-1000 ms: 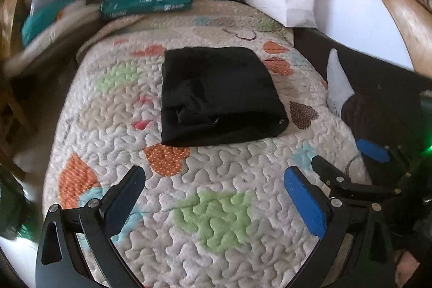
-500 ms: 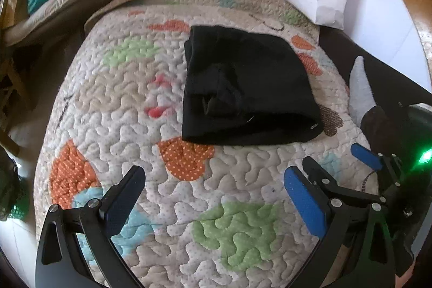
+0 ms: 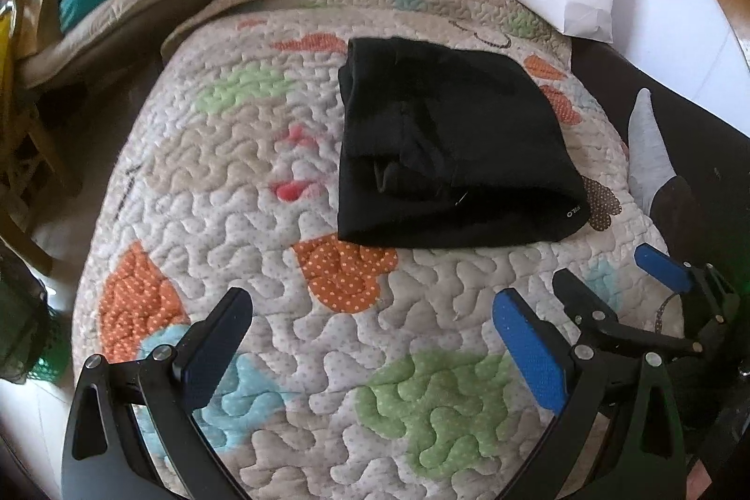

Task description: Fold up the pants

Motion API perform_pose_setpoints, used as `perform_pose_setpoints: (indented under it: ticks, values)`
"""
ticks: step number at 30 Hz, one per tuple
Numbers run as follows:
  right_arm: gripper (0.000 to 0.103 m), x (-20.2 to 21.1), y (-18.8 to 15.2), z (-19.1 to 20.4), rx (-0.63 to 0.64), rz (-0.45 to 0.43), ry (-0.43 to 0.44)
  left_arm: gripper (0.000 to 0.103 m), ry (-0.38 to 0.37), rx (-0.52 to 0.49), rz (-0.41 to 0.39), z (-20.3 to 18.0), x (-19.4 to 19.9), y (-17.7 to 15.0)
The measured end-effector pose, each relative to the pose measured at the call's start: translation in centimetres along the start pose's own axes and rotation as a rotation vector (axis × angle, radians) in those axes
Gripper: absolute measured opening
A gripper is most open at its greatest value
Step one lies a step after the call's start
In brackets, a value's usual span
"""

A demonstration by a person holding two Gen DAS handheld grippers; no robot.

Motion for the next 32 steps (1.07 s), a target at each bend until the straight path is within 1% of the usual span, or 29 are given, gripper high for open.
perform_pose_setpoints:
  ticks: [2,6,12,27,32]
  values:
    - [0.091,0.4,0.0,0.0,-0.009,-0.011,0.012,0.102,0.004,-0.02,-0.011,-0.4,0.4,0.0]
    - [0.091,1.1,-0.1,0.0,-0.012,-0.031,0.012,0.102,-0.009,-0.022,-0.019,-0.8,1.0,-0.3]
    - [0.091,1.1,-0.4,-0.4,-0.03,-0.019,0.016,0.102,-0.018,-0.019,-0.023,-1.1,1.4,-0.5]
    - [0.092,1.4,-0.4,-0.8,-0.05,-0.031,0.011,0.102,-0.005,-0.033,-0.027,-1.1,1.3,-0.5]
    - [0.092,1.4,-0.4,-0.9,-0.049,-0.025,0.014,0.102,0.013,-0.043,-0.018,-1.0,1.0,-0.7]
Point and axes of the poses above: each gripper's, at about its wrist camera, not at the fingertips, and x roughly against the way its jaws point, z to its left, y to its top, the point moved 4 cm from there along -x, roughly the way its jaws point, and after that the axes turned 15 degrees about -y, right-handed, at the moved point
